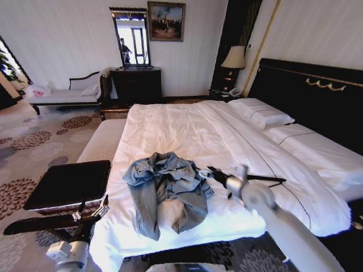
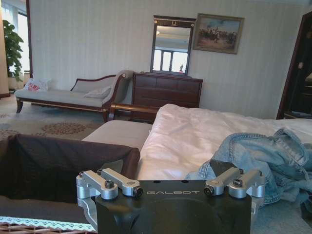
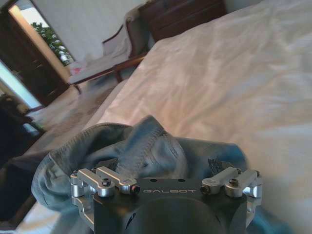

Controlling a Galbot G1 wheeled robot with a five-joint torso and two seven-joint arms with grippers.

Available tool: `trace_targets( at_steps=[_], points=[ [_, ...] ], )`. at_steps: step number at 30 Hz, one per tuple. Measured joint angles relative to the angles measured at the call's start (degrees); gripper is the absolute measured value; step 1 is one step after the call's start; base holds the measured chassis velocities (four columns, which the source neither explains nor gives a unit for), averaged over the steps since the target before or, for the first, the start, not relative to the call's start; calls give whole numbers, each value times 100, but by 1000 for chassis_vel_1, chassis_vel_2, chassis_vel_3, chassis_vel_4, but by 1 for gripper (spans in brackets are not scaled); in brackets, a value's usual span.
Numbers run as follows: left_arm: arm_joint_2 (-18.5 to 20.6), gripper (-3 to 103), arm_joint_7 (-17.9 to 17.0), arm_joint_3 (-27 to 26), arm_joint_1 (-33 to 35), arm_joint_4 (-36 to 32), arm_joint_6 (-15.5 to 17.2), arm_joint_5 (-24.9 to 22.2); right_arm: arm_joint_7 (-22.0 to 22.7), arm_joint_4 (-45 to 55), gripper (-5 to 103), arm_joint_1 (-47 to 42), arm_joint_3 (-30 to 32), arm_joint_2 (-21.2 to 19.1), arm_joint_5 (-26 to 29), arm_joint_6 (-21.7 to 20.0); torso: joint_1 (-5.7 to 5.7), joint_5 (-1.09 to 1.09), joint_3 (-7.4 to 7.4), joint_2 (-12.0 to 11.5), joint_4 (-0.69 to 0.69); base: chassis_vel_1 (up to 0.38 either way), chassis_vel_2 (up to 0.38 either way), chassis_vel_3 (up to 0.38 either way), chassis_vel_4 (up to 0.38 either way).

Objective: Pick up the clothes from the bed and hang them on the clothes hanger.

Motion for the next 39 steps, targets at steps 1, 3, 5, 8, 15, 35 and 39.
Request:
trace_targets(
  at_steps=[1,3,5,8,15,35,39],
  points=[
    [-5,100,1,3,-10,10,0,2,0,-186,100,341,-226,34,107,-50,0,-3,0,0,0,0,0,0,0],
    [-15,100,-1,10,-37,28,8,7,-38,-664,100,1041,-761,175,180,-132,0,-4,0,0,3,0,0,0,0],
    [-35,100,-5,18,-65,34,15,37,-176,-1168,100,1461,-1165,271,-64,-129,-1,-4,-1,0,3,0,0,0,0],
    [-55,100,-5,23,-85,38,20,59,-273,-1521,100,1667,-1387,319,-208,-127,-1,-4,-1,1,-1,0,0,0,0],
    [-40,100,-4,6,-108,74,24,60,-478,-1986,100,1705,-1582,392,-514,-104,-1,-3,-1,0,-2,0,0,0,0],
    [895,100,-74,87,-986,438,773,-1110,-774,-1946,41,1514,-1563,435,-586,-134,-2,-4,-2,2,1,0,0,0,0],
    [1190,100,-95,147,-1402,637,1046,-1498,-781,-1871,30,1482,-1502,391,-576,-122,-2,-4,-1,2,-1,0,0,0,0]
  ],
)
